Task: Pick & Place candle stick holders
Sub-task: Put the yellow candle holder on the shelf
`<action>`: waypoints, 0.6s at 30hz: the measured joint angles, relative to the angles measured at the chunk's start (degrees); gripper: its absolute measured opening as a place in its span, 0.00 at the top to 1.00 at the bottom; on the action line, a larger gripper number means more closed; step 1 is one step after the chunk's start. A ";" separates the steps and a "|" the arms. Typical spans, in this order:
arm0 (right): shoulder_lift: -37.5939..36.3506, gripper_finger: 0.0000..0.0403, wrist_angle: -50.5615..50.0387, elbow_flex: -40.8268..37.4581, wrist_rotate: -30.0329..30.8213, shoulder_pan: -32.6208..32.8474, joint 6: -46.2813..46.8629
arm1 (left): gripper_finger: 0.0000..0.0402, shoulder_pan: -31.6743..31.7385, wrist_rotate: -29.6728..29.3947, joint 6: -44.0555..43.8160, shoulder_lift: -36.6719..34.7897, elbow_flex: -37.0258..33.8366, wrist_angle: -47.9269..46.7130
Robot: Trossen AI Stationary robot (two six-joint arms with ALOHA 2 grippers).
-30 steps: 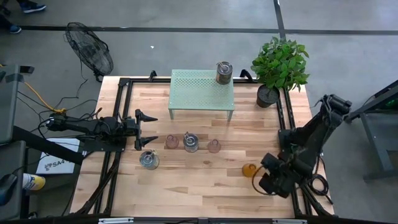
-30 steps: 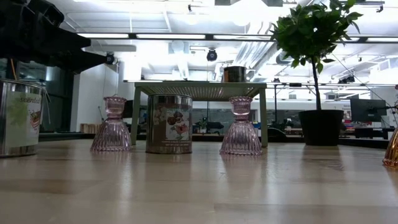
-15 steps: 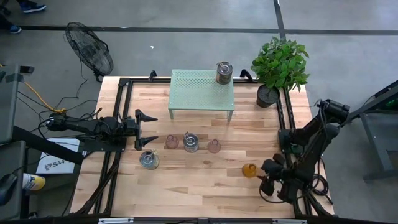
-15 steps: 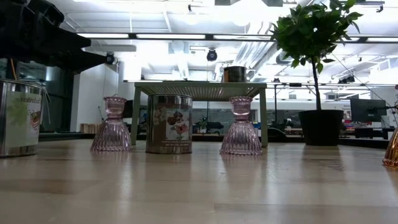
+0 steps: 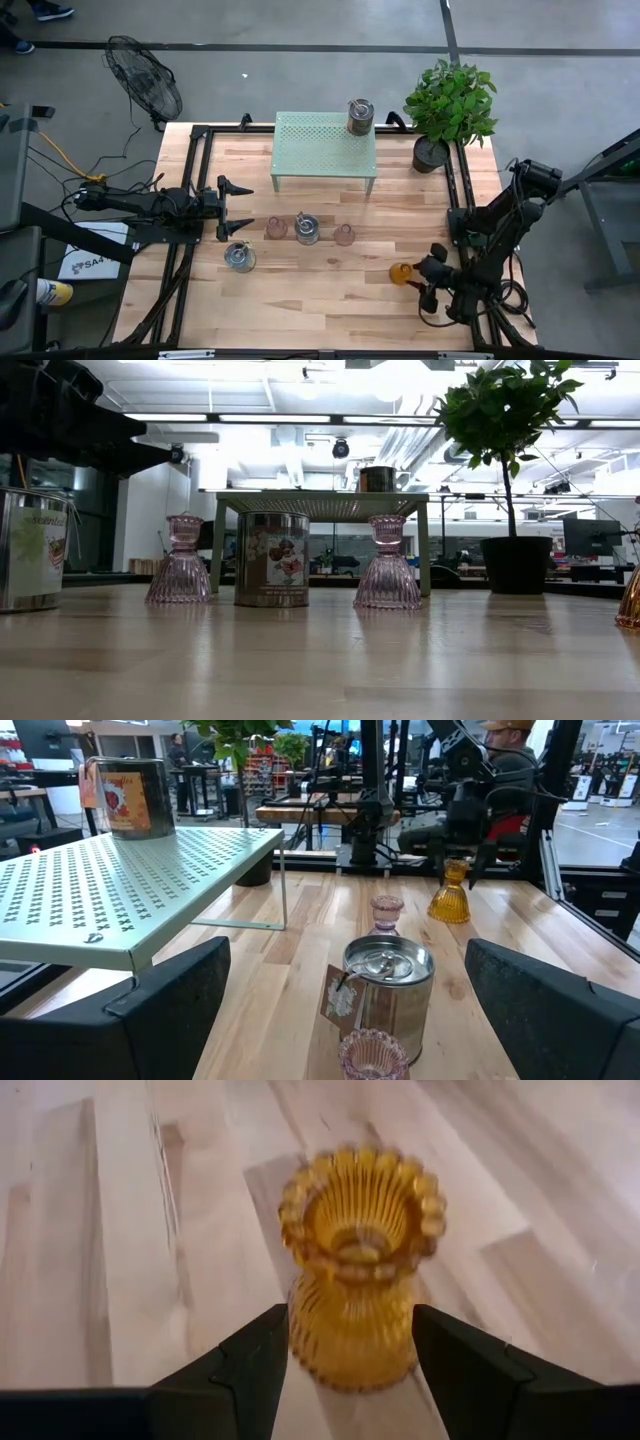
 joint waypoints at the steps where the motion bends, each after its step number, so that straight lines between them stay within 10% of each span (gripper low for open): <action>1: 0.00 0.48 0.03 -0.01 0.42 -0.14 -1.14 | 0.01 0.00 0.00 0.00 0.00 0.00 -0.02; 18: 0.00 0.48 5.56 0.01 4.65 -2.66 -13.98 | 0.01 -0.02 0.26 0.00 0.00 0.02 -0.02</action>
